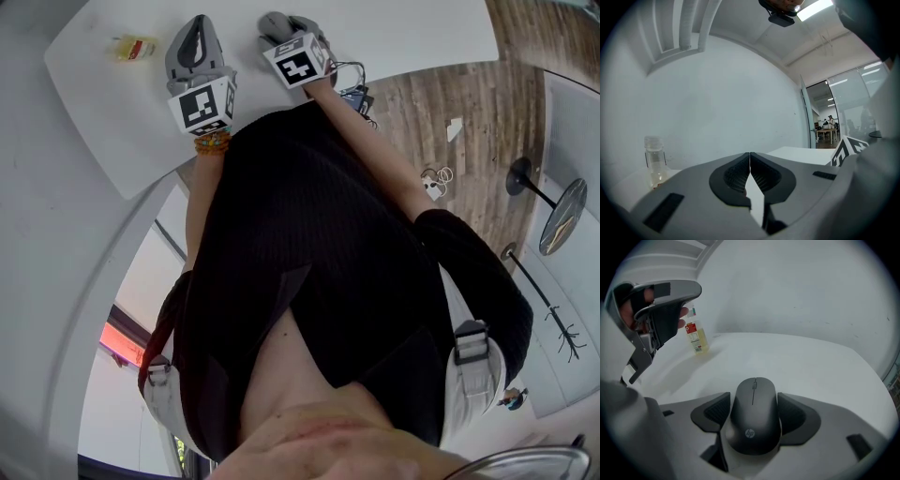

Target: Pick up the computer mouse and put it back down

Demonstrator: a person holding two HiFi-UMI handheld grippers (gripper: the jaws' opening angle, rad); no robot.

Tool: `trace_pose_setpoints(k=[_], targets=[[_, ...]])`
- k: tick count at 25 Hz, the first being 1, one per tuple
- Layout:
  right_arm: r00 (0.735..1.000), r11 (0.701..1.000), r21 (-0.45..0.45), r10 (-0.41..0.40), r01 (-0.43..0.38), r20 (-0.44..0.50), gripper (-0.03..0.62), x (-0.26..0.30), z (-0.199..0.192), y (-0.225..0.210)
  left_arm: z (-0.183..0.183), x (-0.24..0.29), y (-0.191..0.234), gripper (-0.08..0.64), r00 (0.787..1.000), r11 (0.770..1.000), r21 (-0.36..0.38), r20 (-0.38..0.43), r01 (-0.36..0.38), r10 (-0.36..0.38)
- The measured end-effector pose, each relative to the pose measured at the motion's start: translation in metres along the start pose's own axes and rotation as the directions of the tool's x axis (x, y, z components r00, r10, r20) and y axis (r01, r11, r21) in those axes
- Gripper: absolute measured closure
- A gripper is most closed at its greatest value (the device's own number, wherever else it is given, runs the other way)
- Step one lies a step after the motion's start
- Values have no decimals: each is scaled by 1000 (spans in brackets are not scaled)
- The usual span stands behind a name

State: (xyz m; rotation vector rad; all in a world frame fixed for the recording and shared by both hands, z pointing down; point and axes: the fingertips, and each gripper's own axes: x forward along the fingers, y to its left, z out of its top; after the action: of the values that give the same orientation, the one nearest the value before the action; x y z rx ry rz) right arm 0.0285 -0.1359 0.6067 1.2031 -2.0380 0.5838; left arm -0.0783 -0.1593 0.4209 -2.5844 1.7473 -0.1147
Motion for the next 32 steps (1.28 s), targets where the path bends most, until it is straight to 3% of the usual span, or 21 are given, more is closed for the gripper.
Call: trace_pose_setpoints(k=[7,13,15,19,23,26,28,32], targets=[[997,999,-14,-32,33,69,305,-9,16,-3,4,-1,3,546,1000,1000,-1,5,-6,6],[969,996,-20,-80,87,233,305,-29,47,-9,3,-2,3,545,1000,1000,-2,8,-6,6],[936,995,-28,-81,96,343,307,-44,65,-8,3,-2,2,546,1000,1000,1,9,-4,4],[831,990,-58,-72,125,552,307,-81,102,-2,4,-1,2,545,1000,1000,2,10,-4,4],[746,986,-83,-53,144,663,308,-108,124,8,5,-1,1,545,1000,1000,1,14,-3,3],[702,986,-80,-48,148,710,317,-121,133,11,5,-1,0,546,1000,1000,3,16,0,0],[677,985,-60,-68,164,733,442,-129,136,8,5,-1,-1,546,1000,1000,5,19,2,-3],[646,982,-24,-104,186,756,513,-135,139,3,4,-3,-4,546,1000,1000,17,24,10,-11]])
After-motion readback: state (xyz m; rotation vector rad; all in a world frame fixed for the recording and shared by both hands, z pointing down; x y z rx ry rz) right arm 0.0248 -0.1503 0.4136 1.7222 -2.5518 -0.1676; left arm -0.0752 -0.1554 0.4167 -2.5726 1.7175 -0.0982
